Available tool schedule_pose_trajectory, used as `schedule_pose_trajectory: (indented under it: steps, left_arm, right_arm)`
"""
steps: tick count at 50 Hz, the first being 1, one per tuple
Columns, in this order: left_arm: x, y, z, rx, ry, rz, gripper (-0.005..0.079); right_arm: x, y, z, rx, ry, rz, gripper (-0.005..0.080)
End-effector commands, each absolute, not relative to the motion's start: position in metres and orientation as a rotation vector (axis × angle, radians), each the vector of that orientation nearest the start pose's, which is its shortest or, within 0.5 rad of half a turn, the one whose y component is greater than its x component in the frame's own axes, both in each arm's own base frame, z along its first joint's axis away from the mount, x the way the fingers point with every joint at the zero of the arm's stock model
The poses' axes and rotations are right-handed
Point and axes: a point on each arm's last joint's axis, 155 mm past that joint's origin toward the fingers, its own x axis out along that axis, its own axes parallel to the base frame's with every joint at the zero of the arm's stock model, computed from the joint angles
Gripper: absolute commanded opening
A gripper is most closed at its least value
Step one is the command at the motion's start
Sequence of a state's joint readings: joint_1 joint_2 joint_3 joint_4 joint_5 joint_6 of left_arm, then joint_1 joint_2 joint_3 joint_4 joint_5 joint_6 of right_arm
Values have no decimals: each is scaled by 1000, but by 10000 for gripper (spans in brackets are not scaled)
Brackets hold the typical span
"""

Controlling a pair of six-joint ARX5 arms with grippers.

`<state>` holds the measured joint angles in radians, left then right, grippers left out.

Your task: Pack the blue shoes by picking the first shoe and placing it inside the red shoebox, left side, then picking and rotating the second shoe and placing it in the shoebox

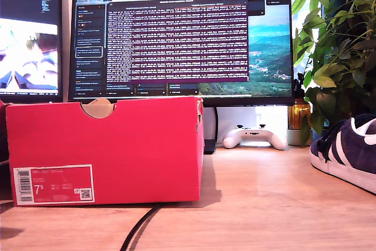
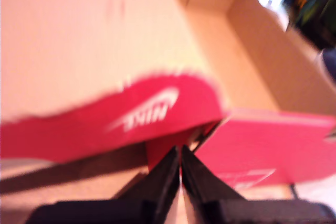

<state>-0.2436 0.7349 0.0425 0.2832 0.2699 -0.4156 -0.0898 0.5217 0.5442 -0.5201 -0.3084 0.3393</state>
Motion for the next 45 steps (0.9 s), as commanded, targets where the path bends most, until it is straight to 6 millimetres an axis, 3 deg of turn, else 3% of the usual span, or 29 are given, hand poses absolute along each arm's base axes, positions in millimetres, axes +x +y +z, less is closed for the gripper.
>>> schedule_pose_trajectory:
  steps: [1,5,8,16,22,26,35,45]
  left_arm:
    - [253,-118,67,-400,514,-432,-21]
    - [254,-121,67,-398,512,-442,-21]
    - [254,-123,66,-397,516,-446,-21]
    - [254,-123,65,-395,520,-447,-21]
    - [254,-123,65,-395,520,-447,-21]
    - [254,-123,65,-394,520,-447,-21]
    - [254,-123,65,-381,517,-450,-21]
    - [254,-123,65,-377,516,-451,-21]
  right_arm:
    - [255,38,198,414,553,148,1]
    - [258,42,204,407,636,155,38]
    - [261,47,207,410,702,161,121]
    - [273,59,196,418,885,170,454]
    - [278,69,175,383,1034,173,619]
    - [279,75,157,343,1124,173,659]
    - [283,90,125,264,1235,182,660]
    - [289,81,99,106,1279,112,660]
